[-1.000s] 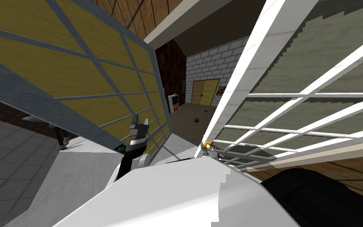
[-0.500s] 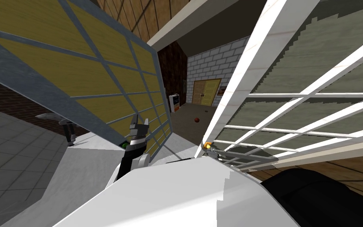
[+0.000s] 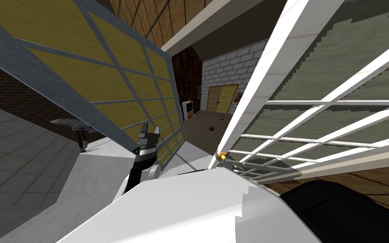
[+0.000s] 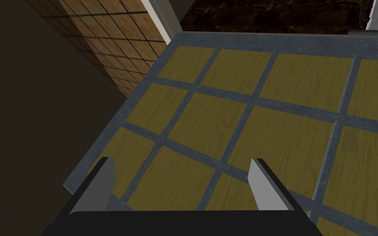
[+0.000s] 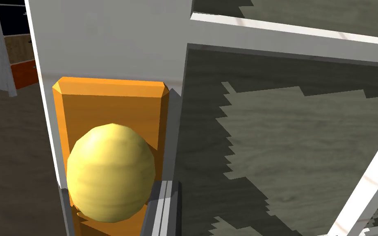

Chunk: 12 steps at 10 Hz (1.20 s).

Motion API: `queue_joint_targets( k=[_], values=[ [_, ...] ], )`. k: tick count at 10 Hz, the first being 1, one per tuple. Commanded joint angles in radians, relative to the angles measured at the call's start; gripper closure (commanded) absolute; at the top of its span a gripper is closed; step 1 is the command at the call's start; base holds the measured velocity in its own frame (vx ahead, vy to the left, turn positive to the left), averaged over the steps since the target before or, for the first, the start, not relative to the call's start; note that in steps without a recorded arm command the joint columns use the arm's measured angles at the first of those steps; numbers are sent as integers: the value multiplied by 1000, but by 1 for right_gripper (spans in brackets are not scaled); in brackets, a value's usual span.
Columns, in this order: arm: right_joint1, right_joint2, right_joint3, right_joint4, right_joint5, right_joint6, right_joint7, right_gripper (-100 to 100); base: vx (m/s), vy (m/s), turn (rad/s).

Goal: Pull the door open

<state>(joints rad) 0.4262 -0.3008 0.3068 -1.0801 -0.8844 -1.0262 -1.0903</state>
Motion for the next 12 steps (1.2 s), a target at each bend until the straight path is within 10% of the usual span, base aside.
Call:
queue_joint_targets(
  k=[1, 4, 6, 12],
  values=[
    [-7, 8, 21, -33, 3, -5, -15, -100, -52, -4, 32],
    [-9, 0, 49, -37, -29, -8, -96, -100, -74, -12, 50],
    [42, -35, 23, -61, -58, 27, -85, -100, -5, -18, -43],
    [62, -56, 20, -94, -76, 47, -87, -100, 21, 17, -4]
  ],
)
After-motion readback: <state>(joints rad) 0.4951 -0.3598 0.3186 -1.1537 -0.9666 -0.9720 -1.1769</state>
